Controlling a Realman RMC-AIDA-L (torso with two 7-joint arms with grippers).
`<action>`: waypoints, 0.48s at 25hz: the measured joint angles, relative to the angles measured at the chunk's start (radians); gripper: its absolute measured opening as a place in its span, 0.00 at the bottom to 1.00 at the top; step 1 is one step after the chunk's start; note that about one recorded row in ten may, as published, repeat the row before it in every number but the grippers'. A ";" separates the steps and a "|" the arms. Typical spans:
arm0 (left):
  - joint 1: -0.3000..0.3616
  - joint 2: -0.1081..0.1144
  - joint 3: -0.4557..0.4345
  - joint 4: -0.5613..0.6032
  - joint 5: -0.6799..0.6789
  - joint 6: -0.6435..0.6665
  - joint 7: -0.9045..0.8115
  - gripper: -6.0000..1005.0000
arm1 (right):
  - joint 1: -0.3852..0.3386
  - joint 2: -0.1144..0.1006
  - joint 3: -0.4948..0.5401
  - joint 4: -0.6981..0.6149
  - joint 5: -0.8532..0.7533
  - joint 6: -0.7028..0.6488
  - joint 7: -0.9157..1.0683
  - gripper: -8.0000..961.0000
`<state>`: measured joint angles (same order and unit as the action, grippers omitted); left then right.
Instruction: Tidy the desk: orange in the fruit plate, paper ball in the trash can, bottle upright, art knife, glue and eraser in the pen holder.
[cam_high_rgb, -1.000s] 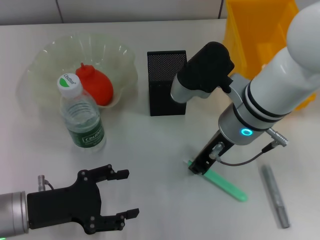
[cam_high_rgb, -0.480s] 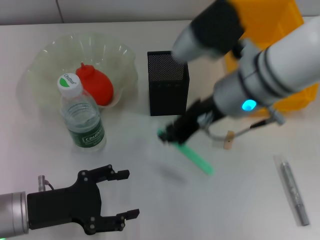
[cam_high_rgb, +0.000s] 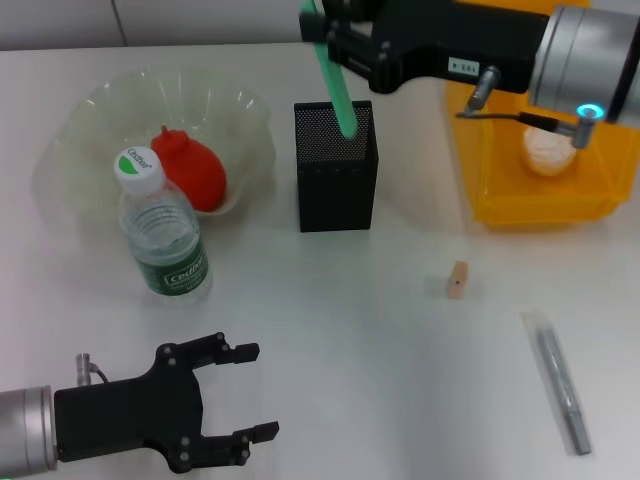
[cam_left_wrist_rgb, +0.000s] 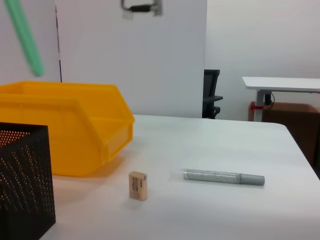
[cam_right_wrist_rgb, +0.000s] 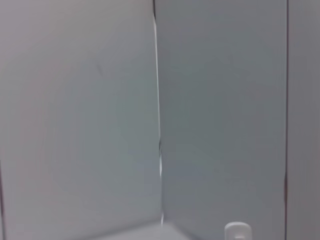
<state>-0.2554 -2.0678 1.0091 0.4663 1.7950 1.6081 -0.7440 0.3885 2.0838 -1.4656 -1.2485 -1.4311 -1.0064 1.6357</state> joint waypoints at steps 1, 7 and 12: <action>0.000 0.000 0.000 0.000 0.000 0.000 0.000 0.80 | 0.020 0.000 0.000 0.078 0.082 0.000 -0.108 0.19; -0.001 0.000 -0.001 0.000 0.000 -0.002 -0.002 0.80 | 0.182 0.001 0.001 0.488 0.395 -0.004 -0.512 0.20; 0.000 0.000 -0.002 0.000 0.000 -0.005 -0.001 0.80 | 0.314 0.005 0.001 0.720 0.473 -0.002 -0.598 0.21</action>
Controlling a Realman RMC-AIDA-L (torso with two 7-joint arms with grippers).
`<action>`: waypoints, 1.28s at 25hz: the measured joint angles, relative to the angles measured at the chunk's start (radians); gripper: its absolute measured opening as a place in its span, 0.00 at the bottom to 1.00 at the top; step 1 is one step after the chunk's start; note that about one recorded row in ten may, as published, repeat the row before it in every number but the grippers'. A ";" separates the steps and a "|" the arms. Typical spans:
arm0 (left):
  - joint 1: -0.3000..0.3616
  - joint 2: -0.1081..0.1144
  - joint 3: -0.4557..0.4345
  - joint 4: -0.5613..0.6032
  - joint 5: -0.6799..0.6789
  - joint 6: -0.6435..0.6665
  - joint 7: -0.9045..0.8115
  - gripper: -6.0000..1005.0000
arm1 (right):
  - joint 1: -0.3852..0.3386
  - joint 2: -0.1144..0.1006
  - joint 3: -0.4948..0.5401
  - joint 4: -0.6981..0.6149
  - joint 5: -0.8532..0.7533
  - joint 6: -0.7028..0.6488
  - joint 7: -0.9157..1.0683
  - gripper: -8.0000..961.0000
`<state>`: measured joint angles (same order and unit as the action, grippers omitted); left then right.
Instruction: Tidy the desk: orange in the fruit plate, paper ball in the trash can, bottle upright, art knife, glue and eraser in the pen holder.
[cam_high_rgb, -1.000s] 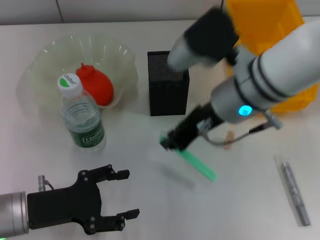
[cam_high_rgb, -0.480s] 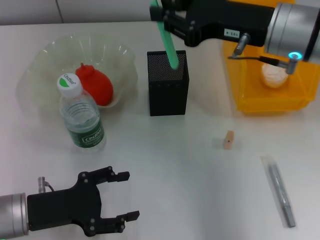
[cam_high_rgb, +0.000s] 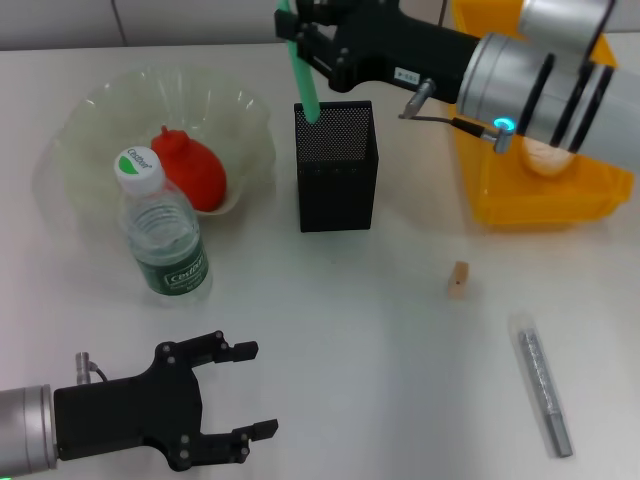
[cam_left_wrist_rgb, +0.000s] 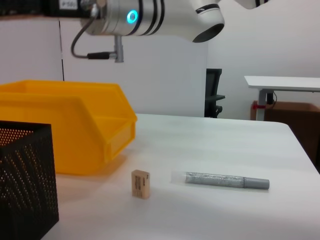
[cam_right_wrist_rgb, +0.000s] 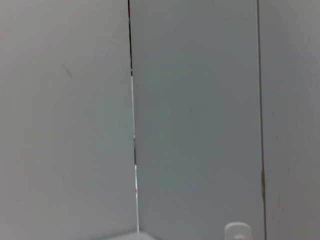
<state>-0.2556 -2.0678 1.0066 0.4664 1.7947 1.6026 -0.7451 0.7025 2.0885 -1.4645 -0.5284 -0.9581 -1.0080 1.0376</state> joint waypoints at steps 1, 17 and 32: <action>0.000 0.000 0.000 0.000 0.000 -0.001 0.000 0.80 | 0.011 0.001 -0.001 0.022 0.003 0.003 -0.009 0.21; 0.001 0.000 -0.002 -0.009 0.000 -0.007 0.007 0.80 | -0.041 -0.001 -0.014 0.045 0.073 -0.070 -0.061 0.28; -0.004 0.001 0.000 -0.009 0.000 -0.006 0.007 0.80 | -0.461 -0.002 0.108 -1.040 -0.789 -0.140 0.997 0.73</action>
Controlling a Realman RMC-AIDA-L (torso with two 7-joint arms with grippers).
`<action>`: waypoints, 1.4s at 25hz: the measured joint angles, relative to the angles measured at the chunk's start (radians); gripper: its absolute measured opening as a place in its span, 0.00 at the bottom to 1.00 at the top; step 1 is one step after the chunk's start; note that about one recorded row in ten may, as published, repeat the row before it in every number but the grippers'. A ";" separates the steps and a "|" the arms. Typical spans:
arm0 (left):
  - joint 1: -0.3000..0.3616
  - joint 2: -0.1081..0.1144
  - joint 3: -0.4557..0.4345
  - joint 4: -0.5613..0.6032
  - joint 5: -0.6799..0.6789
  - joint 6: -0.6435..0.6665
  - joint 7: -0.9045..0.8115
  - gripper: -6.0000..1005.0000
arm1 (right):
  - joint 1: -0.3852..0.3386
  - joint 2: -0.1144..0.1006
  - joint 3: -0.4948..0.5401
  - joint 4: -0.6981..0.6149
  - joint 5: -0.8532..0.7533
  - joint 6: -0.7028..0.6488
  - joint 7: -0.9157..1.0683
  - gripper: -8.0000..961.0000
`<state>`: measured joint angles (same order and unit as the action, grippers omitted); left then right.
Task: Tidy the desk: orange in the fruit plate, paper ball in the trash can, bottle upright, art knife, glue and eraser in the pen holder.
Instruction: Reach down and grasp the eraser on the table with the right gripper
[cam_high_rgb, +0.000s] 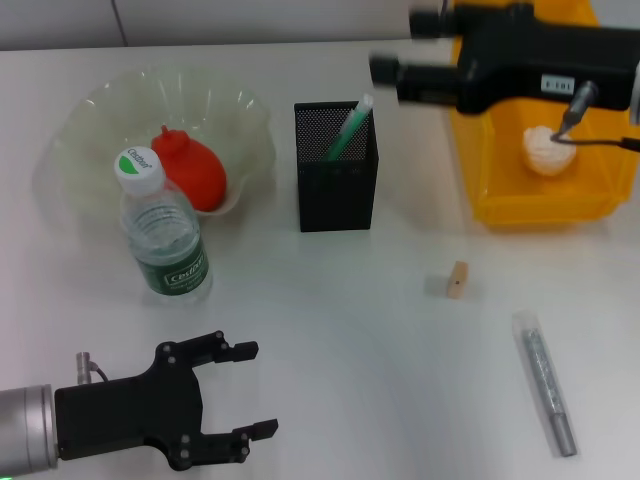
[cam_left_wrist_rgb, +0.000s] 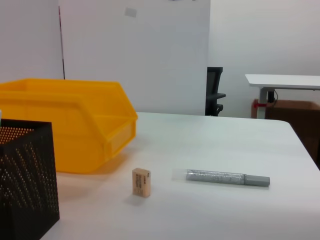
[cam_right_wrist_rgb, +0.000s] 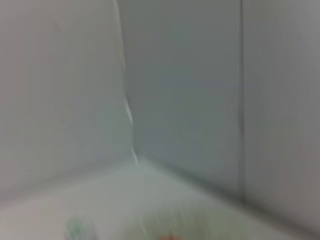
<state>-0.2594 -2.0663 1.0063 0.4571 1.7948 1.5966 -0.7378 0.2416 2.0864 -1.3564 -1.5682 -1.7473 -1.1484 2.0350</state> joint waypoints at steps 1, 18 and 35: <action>0.000 0.000 0.001 0.000 0.000 0.000 0.000 0.80 | 0.015 -0.002 0.005 -0.046 -0.120 -0.033 0.119 0.73; -0.004 0.000 -0.001 0.000 0.000 -0.011 -0.003 0.80 | 0.367 -0.005 -0.087 0.076 -0.835 -0.526 0.511 0.73; -0.004 -0.001 0.004 -0.002 0.000 -0.019 -0.009 0.80 | 0.489 0.000 -0.162 0.377 -0.874 -0.392 0.440 0.73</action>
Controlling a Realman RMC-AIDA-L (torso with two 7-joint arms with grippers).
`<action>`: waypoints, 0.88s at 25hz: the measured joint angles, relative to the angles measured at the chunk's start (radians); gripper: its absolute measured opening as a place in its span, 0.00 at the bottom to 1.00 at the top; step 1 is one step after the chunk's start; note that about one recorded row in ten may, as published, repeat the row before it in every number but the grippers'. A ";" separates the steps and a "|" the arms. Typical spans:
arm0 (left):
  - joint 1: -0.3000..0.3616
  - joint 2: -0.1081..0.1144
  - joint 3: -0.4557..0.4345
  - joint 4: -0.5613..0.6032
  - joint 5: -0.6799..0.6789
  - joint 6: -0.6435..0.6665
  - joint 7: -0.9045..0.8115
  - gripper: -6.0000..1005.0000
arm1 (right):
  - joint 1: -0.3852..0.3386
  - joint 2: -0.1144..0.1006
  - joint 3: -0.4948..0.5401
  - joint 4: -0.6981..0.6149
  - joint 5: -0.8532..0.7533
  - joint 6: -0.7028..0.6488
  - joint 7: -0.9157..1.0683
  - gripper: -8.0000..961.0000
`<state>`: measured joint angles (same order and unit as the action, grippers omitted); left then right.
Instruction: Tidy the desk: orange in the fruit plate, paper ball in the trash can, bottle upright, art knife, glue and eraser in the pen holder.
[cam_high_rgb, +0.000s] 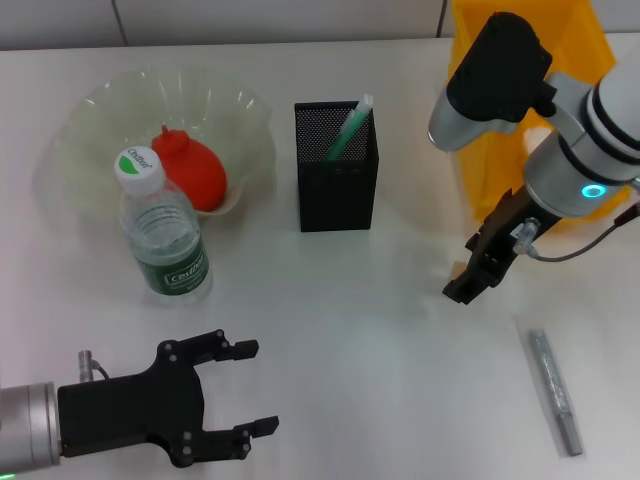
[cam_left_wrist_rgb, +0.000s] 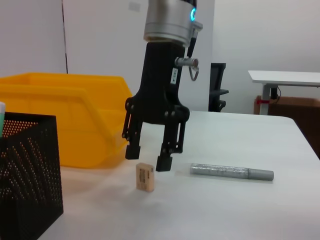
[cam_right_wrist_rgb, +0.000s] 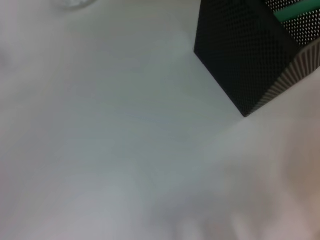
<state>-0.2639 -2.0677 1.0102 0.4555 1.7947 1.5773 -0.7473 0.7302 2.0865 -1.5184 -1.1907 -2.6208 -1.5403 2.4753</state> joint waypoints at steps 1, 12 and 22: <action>0.000 0.000 0.000 0.000 0.000 0.000 0.000 0.80 | 0.005 0.000 0.000 0.014 0.002 0.010 0.000 0.73; 0.000 0.000 -0.002 0.000 0.000 0.006 -0.001 0.80 | 0.057 0.001 -0.002 0.149 0.006 0.083 -0.005 0.59; 0.001 0.001 -0.005 0.000 0.000 0.006 -0.001 0.80 | 0.035 0.000 0.030 -0.094 0.055 -0.034 0.042 0.27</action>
<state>-0.2625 -2.0663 1.0047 0.4555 1.7948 1.5837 -0.7486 0.7656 2.0863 -1.4884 -1.2846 -2.5654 -1.5746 2.5169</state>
